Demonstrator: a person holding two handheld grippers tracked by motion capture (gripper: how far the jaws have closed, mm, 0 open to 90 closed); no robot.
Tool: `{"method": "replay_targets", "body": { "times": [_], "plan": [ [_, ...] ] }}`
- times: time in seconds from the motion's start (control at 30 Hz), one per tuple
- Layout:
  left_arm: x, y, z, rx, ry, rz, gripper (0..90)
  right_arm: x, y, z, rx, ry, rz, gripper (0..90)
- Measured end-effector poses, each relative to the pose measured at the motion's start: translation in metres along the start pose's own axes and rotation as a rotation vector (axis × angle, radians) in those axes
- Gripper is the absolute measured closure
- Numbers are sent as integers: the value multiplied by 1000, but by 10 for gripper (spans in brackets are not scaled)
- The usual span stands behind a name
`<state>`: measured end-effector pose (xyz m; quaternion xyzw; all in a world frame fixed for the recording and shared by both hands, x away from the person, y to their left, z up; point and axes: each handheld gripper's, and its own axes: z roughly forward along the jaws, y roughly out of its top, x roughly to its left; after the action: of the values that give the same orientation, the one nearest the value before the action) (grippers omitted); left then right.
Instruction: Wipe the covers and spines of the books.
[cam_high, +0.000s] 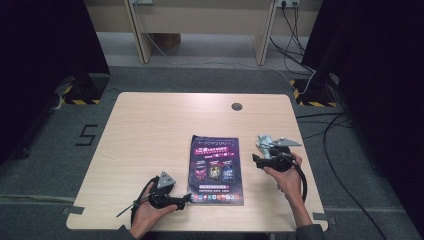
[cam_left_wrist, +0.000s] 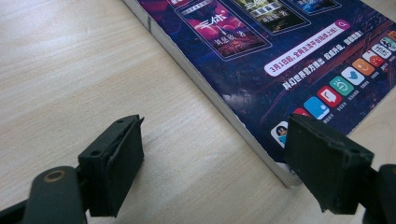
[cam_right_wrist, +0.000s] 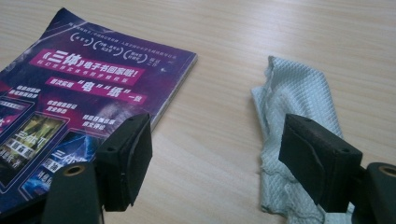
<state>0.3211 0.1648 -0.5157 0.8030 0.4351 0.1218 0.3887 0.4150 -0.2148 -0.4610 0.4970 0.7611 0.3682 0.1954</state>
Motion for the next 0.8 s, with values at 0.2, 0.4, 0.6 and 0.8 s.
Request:
{"method": "replay_targets", "body": {
  "times": [0.2,0.4,0.6,0.8],
  "plan": [
    [0,0,0,1,2,1,190,7,-5,-2,1,10,-18,262],
    [0,0,0,0,3,3,190,16,-11,0,14,28,-24,258],
    [0,0,0,0,0,2,189,21,-14,1,23,35,-34,250],
    [0,0,0,0,1,2,189,26,-18,0,14,58,-26,241]
  ]
}}
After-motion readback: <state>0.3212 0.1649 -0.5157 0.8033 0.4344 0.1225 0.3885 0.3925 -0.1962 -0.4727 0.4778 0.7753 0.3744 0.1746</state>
